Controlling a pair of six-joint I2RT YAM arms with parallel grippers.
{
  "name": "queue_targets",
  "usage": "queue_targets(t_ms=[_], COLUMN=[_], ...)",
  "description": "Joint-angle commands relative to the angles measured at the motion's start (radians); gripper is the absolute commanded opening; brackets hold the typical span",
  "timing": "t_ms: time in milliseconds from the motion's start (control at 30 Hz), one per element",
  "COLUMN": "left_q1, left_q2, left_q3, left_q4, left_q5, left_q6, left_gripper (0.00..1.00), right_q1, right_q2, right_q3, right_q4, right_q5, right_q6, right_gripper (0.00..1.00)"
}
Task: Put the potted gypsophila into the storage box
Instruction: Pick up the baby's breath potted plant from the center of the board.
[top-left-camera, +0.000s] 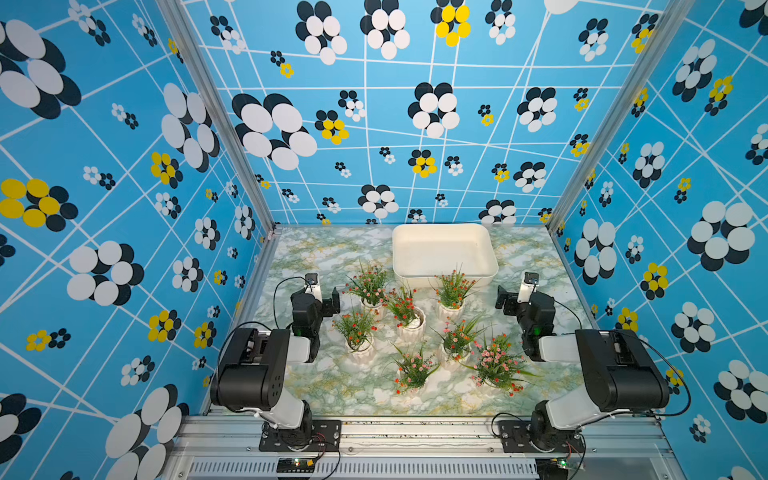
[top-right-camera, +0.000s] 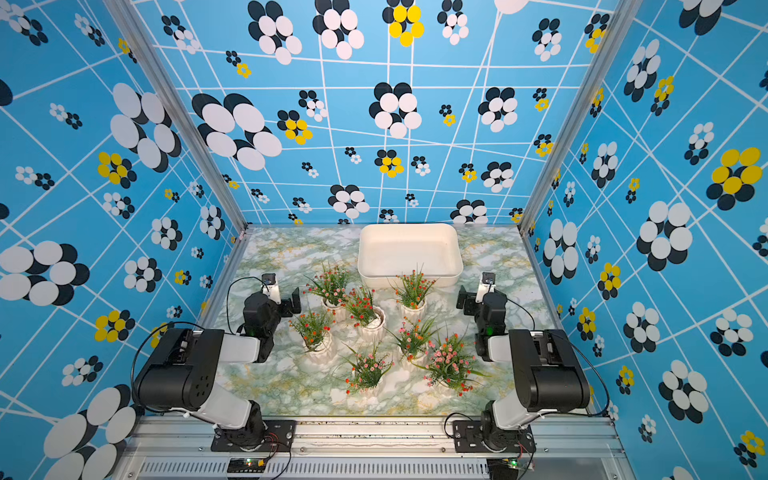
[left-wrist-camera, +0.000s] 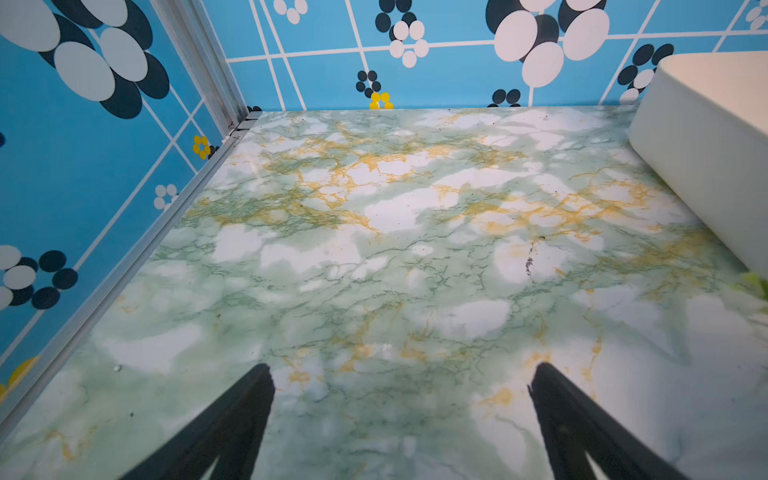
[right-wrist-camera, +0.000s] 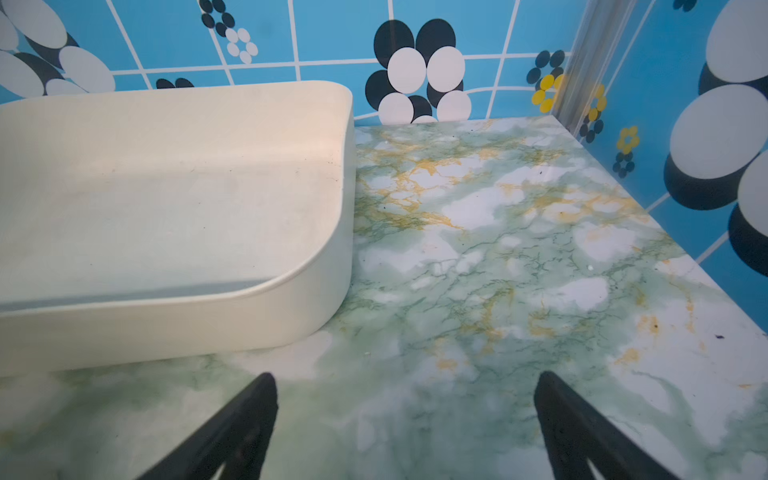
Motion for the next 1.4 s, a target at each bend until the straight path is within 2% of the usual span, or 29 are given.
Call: queue_targets(t_ms=[0, 700, 800, 1067, 1267, 1333, 1367], left_q1=[-0.002, -0.001, 0.000, 0.003, 0.006, 0.006, 0.005], left_q2=[-0.001, -0.002, -0.002, -0.007, -0.153, -0.240, -0.290], left_q3=[0.021, 0.021, 0.020, 0.019, 0.078, 0.108, 0.134], left_q4=[-0.009, -0.009, -0.010, -0.008, -0.236, -0.359, -0.443], left_q5=[-0.009, -0.007, -0.007, -0.005, -0.063, -0.075, -0.085], left_q6=[-0.008, -0.008, -0.008, -0.011, -0.035, -0.046, -0.061], left_gripper=[0.99, 1.00, 0.99, 0.99, 1.00, 0.99, 0.99], right_q1=[0.006, 0.006, 0.006, 0.000, -0.041, -0.043, -0.047], right_q2=[0.006, 0.007, 0.005, 0.005, -0.048, -0.115, -0.169], right_q3=[0.010, 0.011, 0.014, 0.012, -0.015, -0.010, 0.016], right_q4=[0.003, 0.001, -0.006, -0.004, 0.003, -0.070, -0.168], right_q5=[-0.012, 0.002, 0.065, 0.055, 0.013, 0.021, 0.029], right_q6=[-0.015, -0.008, 0.016, 0.020, 0.062, 0.067, 0.080], right_gripper=[0.99, 0.99, 0.99, 0.99, 0.99, 0.99, 0.99])
